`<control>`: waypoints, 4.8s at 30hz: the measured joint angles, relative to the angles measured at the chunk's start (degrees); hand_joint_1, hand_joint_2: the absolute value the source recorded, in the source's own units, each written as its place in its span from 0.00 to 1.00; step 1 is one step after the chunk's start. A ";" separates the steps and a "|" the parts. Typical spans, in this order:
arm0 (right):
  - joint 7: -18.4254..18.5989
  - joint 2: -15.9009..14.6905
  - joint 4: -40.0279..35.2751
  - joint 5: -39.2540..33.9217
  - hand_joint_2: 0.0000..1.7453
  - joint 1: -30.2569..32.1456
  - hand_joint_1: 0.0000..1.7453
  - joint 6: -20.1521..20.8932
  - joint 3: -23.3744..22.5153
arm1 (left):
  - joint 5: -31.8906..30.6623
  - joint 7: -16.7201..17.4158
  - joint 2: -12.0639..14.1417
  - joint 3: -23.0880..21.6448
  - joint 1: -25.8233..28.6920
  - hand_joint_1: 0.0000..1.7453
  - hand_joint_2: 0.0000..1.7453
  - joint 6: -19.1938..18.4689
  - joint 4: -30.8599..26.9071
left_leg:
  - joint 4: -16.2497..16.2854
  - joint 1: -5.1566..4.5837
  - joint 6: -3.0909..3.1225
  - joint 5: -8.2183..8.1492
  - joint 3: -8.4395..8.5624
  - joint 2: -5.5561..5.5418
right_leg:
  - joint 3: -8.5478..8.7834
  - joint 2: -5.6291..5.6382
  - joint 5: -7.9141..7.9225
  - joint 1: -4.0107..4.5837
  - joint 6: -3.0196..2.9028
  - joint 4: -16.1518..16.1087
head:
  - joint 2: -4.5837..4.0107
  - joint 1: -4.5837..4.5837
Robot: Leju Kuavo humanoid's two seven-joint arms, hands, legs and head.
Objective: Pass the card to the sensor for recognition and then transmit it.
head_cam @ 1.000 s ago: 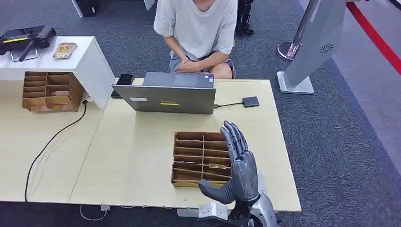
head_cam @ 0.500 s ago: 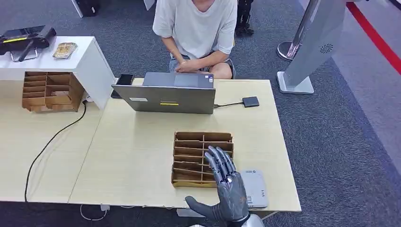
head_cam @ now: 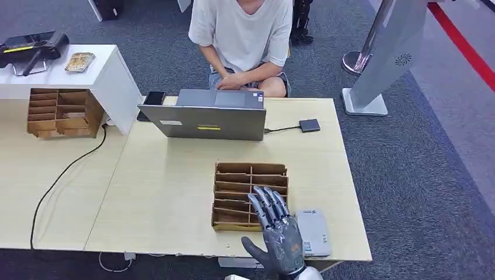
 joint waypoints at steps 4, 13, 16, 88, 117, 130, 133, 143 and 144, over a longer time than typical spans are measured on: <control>1.42 0.00 0.70 1.92 1.00 -0.01 0.00 -0.02 -0.96 | 0.00 0.20 0.02 -0.15 -0.01 0.00 0.00 0.00 0.13 | 0.00 0.00 0.00 0.00 0.00 0.00 | 0.00 0.00 0.00 0.00 0.00 0.00 | 0.00 0.00; 3.67 -0.02 1.83 4.83 1.00 -0.02 0.00 -0.02 -2.38 | 0.00 0.20 0.04 -0.22 0.00 0.00 0.00 0.00 0.33 | 0.00 0.00 0.00 0.00 0.00 0.00 | 0.00 0.00 0.00 0.00 0.00 0.00 | 0.00 0.00; 4.50 -0.04 2.16 5.55 1.00 -0.02 0.00 -0.02 -2.43 | 0.00 0.20 0.04 -0.24 0.00 0.00 0.00 0.00 0.33 | 0.00 0.00 0.00 0.00 0.00 0.00 | 0.00 0.00 0.00 0.00 0.00 0.00 | 0.00 0.00; 12.83 -2.49 8.00 8.96 1.00 -5.13 0.28 2.62 -2.29 | 0.00 -0.22 0.02 -0.24 0.04 0.00 0.00 0.00 0.35 | 0.01 0.00 0.00 0.00 0.00 0.00 | 0.00 0.00 0.00 0.00 0.00 0.00 | 0.00 0.00; 12.83 -2.36 10.58 7.87 1.00 -7.08 0.36 4.09 -1.22 | 0.00 0.85 0.02 -1.68 -0.09 0.00 0.00 0.00 0.35 | 0.00 0.00 0.00 0.00 -0.01 0.00 | 0.00 0.00 0.01 0.00 0.00 0.01 | 0.00 0.00; 12.70 -2.08 11.43 7.60 1.00 -7.90 0.75 4.22 -0.74 | 0.00 1.49 0.02 -2.67 -0.15 0.00 0.00 0.00 0.35 | 0.01 0.00 0.00 0.00 -0.01 0.00 | 0.00 0.00 0.00 0.00 0.00 0.01 | 0.00 0.00; 12.57 -1.95 11.63 7.34 1.00 -8.07 0.77 4.20 -0.65 | 0.00 1.62 0.02 -2.80 -0.17 0.00 0.00 0.00 0.35 | 0.01 0.00 0.00 0.00 -0.01 0.00 | 0.00 0.00 0.01 0.00 0.00 0.01 | 0.00 0.00; 12.20 -1.40 11.89 6.58 1.00 -8.73 0.86 3.87 -0.37 | 0.00 2.75 0.02 -4.57 -0.27 0.00 0.00 0.00 0.35 | 0.01 0.00 0.00 0.00 -0.01 0.00 | 0.00 0.00 0.01 0.00 0.00 0.01 | 0.00 0.00; 12.09 -1.31 11.93 6.53 1.00 -8.75 0.86 3.80 -0.35 | 0.00 2.78 0.02 -4.66 -0.27 0.00 0.00 0.00 0.35 | 0.01 0.00 0.00 0.00 -0.01 0.00 | 0.00 0.00 0.00 0.00 0.00 0.01 | 0.00 0.00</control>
